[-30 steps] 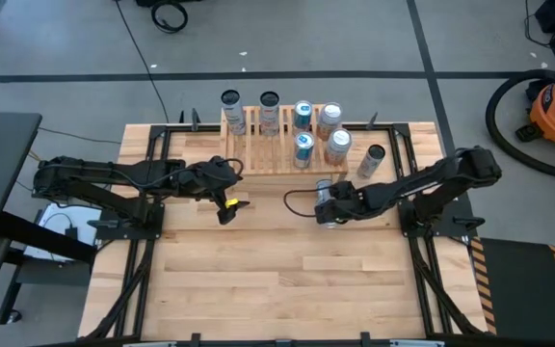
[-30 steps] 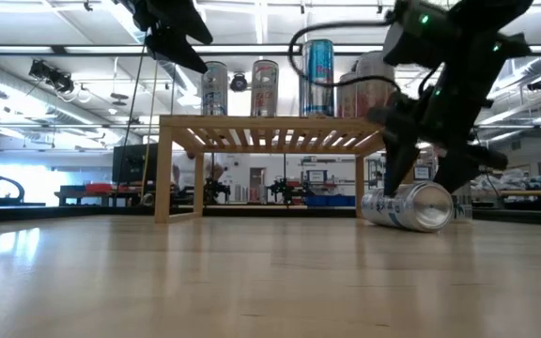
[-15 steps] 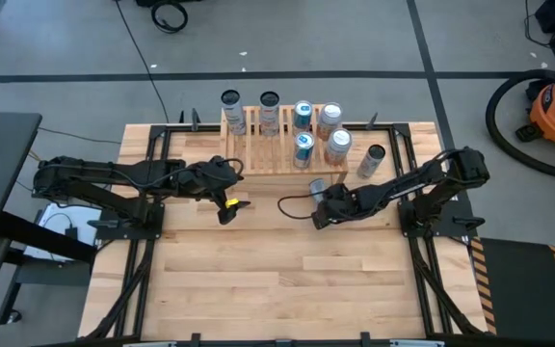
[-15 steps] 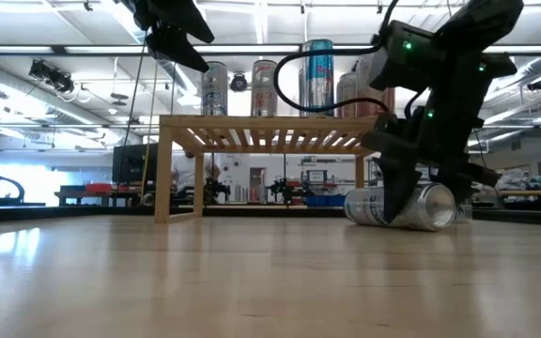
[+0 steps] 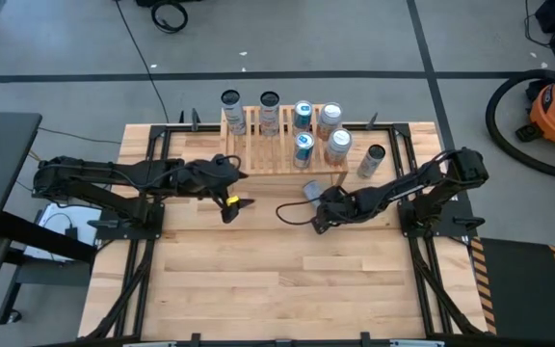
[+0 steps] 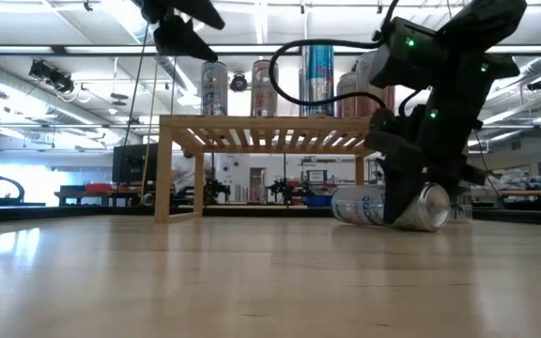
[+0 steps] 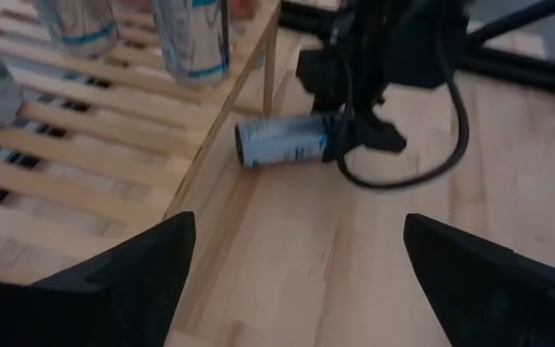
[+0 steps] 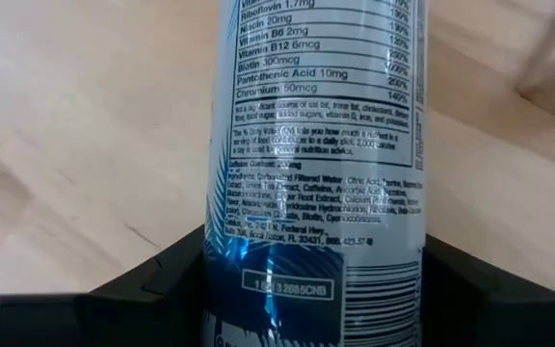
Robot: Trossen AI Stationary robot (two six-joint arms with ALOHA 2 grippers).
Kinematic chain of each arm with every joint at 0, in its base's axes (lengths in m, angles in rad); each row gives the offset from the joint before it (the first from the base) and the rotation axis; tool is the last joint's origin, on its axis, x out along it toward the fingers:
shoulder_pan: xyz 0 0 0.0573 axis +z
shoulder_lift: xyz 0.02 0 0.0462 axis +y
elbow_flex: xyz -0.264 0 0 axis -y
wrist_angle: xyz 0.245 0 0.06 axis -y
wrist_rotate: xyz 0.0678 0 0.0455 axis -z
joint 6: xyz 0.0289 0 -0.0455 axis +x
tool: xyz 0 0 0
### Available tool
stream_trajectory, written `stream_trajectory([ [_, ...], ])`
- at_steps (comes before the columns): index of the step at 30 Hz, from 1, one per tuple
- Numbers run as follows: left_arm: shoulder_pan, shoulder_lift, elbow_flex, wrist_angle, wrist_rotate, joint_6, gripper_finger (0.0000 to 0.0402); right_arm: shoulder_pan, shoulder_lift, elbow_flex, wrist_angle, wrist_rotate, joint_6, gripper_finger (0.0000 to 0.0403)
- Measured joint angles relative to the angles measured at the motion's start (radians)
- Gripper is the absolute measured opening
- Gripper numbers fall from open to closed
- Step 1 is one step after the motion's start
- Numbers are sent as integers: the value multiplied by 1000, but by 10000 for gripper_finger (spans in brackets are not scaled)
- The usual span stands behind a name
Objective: Place canned beverage on shelf
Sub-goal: Put the white-blue soda can on the shelf aligned with the other white-blue soda
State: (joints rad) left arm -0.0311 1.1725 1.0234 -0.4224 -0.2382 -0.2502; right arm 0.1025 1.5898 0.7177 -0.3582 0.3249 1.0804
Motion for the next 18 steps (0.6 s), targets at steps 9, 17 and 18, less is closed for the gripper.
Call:
stream_trajectory([
  [9, 0, 0, 0, 69, 1, -77, 373, 37, 0, -3, 148, -21, -185, 260],
  [17, 0, 8, 0, 73, 1, -106, 373, 62, -1, -3, 392, -76, -335, 260],
  [18, 0, 7, 0, 75, 1, -106, 373, 62, -2, -3, 426, -90, -349, 260],
])
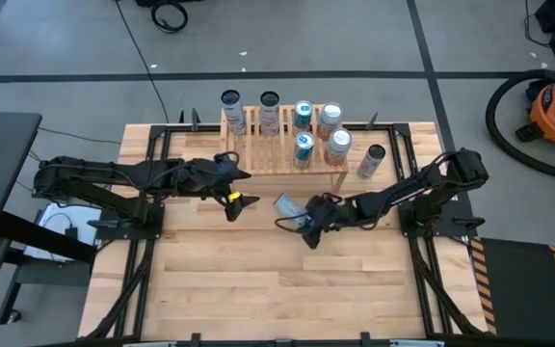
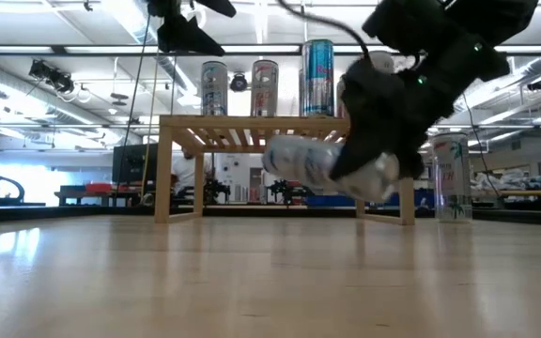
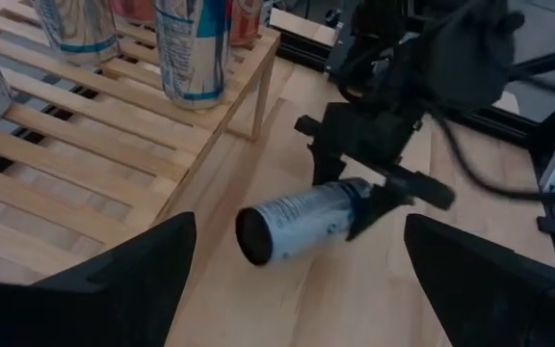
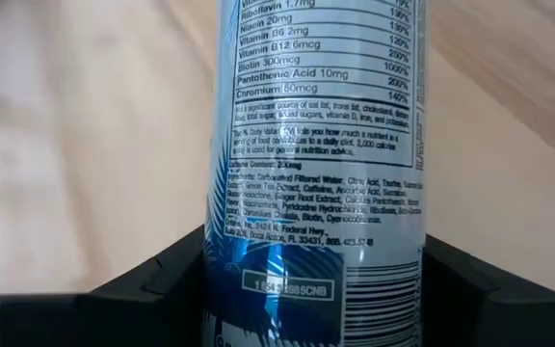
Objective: Place canned beverage on shelf
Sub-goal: Put the white-blue soda can on the shelf aligned with the other white-blue soda
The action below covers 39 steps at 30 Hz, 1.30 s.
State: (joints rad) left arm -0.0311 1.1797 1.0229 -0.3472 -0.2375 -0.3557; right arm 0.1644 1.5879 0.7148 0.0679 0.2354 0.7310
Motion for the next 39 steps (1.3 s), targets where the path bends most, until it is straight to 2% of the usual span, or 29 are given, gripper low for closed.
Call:
stream_trajectory([
  [6, 0, 0, 0, 2, 0, -54, 373, 0, -1, 1, 220, -69, -94, 260],
  [15, 0, 0, 0, 93, 59, -45, 373, 0, -2, 2, 536, -79, -219, 260],
  [19, 0, 0, 0, 115, 59, -24, 373, 1, -17, 3, 573, -94, -237, 260],
  [26, -2, 0, 0, 187, 63, 10, 373, 1, -62, 3, 629, -17, -317, 260],
  [31, -1, -1, 0, 254, 130, 27, 373, 1, -110, 3, 659, 13, -375, 260],
  [39, -1, -1, 0, 366, 139, 30, 373, -3, -119, 3, 812, 9, -496, 260],
])
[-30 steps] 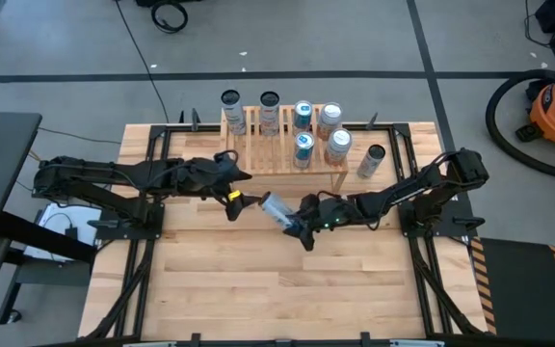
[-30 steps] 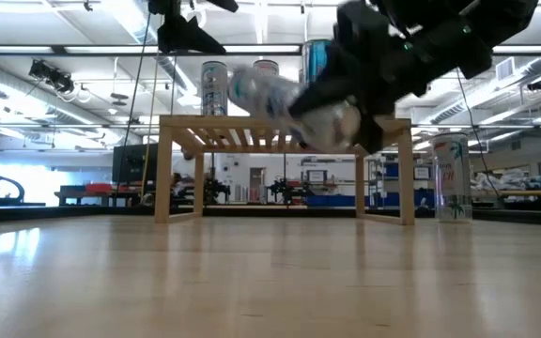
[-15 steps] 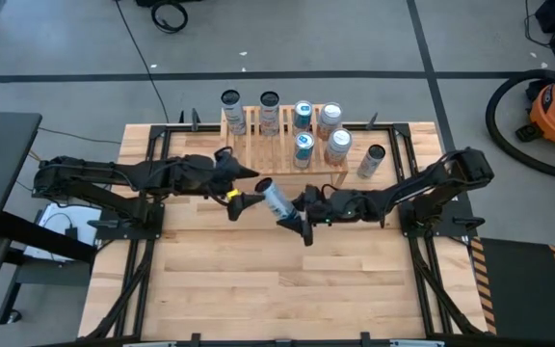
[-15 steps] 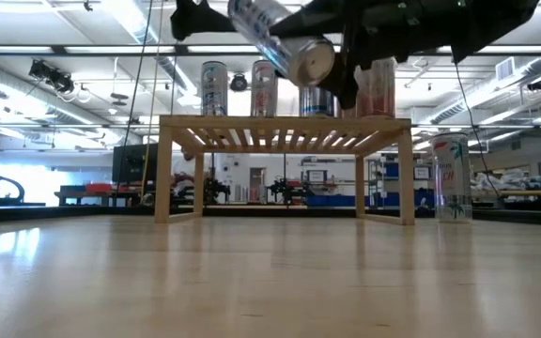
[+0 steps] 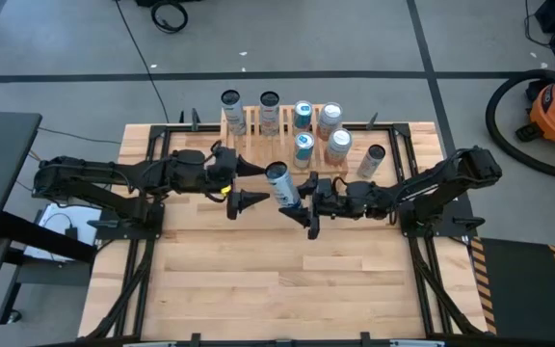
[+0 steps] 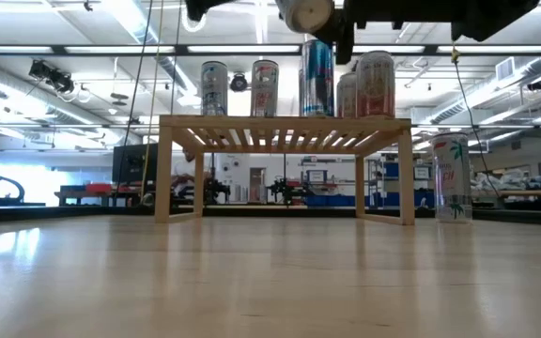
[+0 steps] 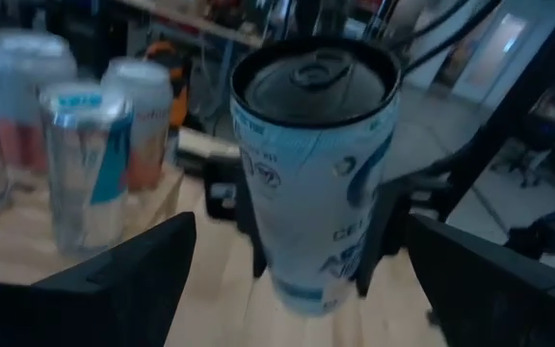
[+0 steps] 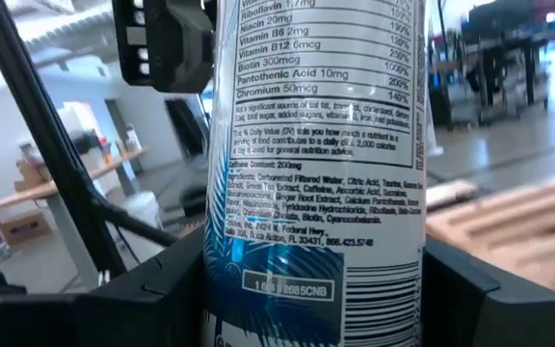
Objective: Place canned beverage on shelf
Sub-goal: Put the white-blue soda can on the shelf aligned with the other white-blue soda
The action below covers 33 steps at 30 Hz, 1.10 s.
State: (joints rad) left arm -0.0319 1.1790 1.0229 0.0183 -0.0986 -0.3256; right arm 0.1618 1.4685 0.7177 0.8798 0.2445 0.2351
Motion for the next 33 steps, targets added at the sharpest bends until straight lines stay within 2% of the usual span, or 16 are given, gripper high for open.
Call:
stream_trajectory([
  [11, 0, 63, 2, 244, 58, 56, 373, -26, 0, 1, 181, -92, -82, 260],
  [17, 3, 104, 1, 320, 90, 76, 373, -27, 0, 24, 168, -170, -82, 260],
  [24, 3, 144, 1, 448, 195, 96, 373, -28, 1, 40, 143, -233, -82, 260],
  [33, 3, 144, 1, 491, 276, 159, 373, -29, 1, 41, 145, -283, -72, 260],
])
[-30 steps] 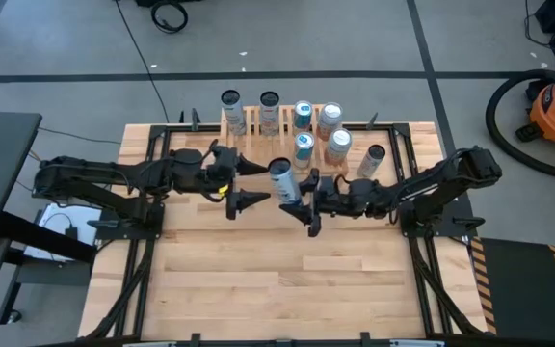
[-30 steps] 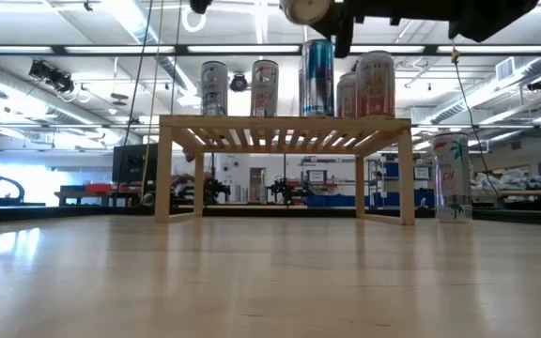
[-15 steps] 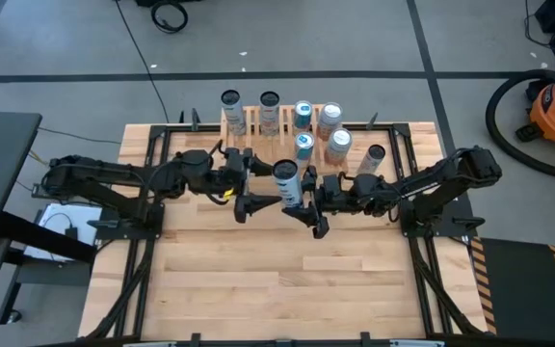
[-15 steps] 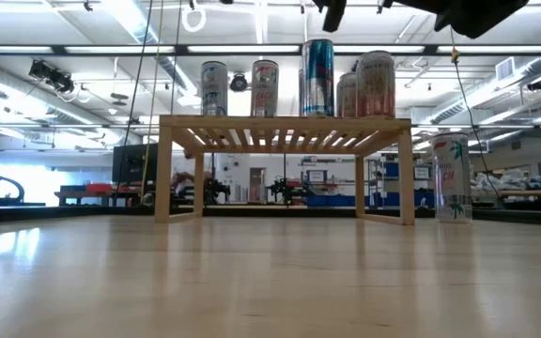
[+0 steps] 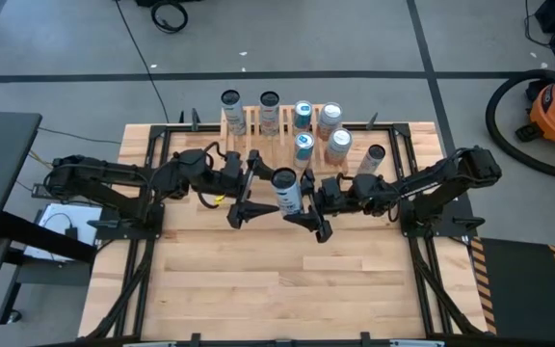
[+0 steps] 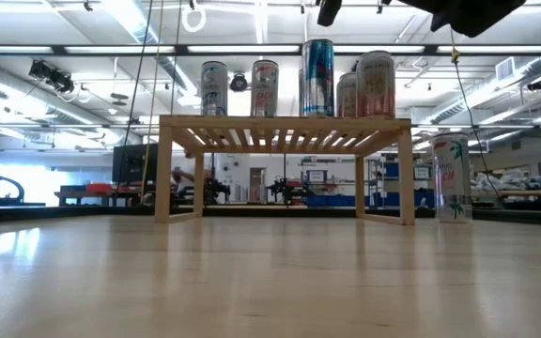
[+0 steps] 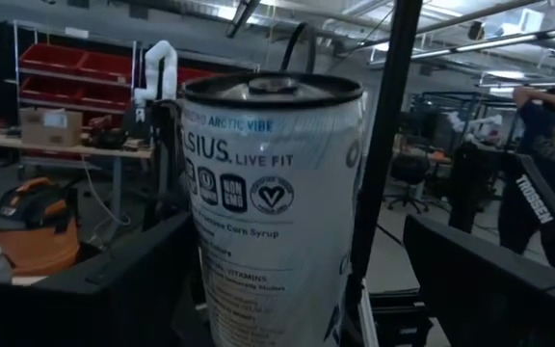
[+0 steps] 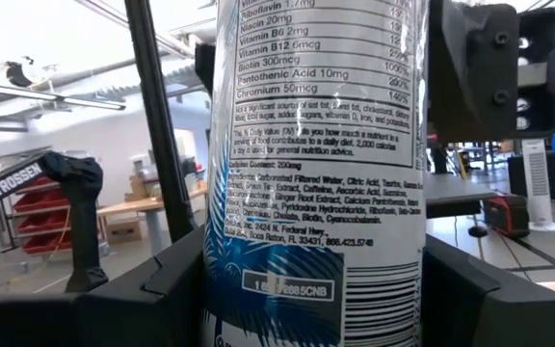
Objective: Place canned beverage on shelf
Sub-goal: Put the white-blue soda can on the shelf aligned with the other white-blue soda
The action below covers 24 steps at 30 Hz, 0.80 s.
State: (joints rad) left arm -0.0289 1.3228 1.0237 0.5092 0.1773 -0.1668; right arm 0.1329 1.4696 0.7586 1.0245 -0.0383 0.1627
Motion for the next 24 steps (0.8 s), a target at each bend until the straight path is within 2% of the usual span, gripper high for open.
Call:
stream_trajectory([
  [12, 28, 5, 0, 24, 21, -1, 373, -4, 0, 0, -11, 15, 22, 260],
  [17, 28, 58, 61, 17, 63, -5, 373, -9, 25, 13, -10, 9, 29, 260],
  [24, 27, 118, 147, -116, 100, 6, 373, -8, 61, 40, -8, -28, 13, 260],
])
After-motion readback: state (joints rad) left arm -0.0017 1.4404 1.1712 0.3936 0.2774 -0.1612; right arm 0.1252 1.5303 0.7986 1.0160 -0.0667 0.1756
